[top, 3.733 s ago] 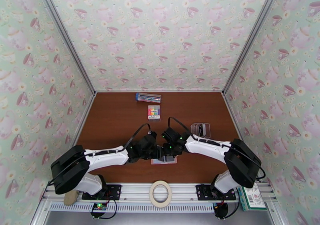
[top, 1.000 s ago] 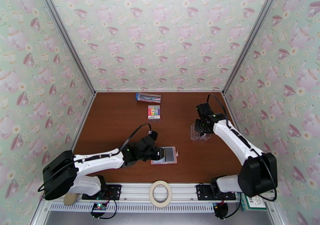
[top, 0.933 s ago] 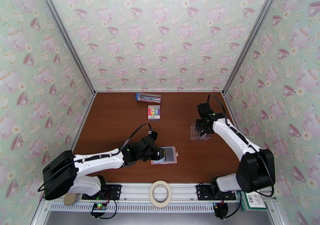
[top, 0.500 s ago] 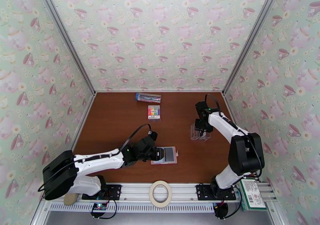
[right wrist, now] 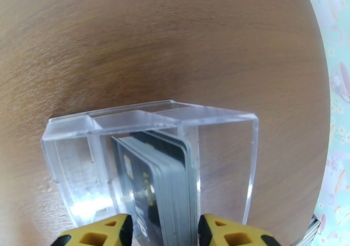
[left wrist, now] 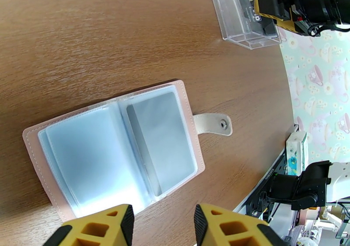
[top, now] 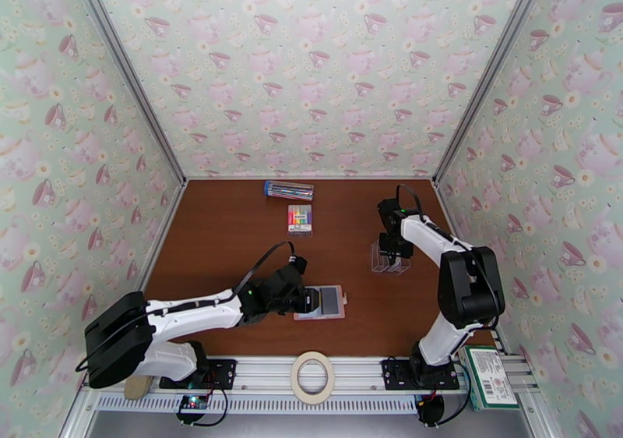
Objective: Put the credit cards into the card holder
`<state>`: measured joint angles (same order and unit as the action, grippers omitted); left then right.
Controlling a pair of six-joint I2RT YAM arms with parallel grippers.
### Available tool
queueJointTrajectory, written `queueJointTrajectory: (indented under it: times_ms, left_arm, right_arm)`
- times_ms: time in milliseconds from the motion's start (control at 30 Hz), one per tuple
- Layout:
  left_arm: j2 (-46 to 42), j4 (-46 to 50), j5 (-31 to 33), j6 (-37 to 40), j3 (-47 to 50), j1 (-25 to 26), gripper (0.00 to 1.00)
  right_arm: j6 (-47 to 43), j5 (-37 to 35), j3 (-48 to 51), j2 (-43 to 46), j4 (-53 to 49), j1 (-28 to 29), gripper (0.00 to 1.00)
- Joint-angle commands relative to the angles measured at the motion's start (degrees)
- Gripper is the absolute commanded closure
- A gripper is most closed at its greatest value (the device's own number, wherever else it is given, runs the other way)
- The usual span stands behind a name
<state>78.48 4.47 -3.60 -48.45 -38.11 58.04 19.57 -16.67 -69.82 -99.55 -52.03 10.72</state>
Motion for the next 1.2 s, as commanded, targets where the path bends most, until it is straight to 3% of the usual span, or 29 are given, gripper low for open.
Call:
queueJointTrajectory:
  times_ms: [0,633,1167]
  left_arm:
    - [0.4,-0.2,-0.2,0.1,0.0,-0.4,0.56]
    - [0.4,0.7,0.4,-0.1,-0.4,-0.4,0.56]
    - [1.8,0.2,-0.2,0.2,-0.8,-0.5,0.56]
  right_arm:
    - [-0.8,-2.5,-1.7,-0.2,-1.1,-0.2,0.54]
    - [-0.2,-7.3,-2.4,3.3,-3.5,-0.4,0.58]
    - [-0.4,-6.0,-2.3,4.0,-3.7,-0.5,0.79]
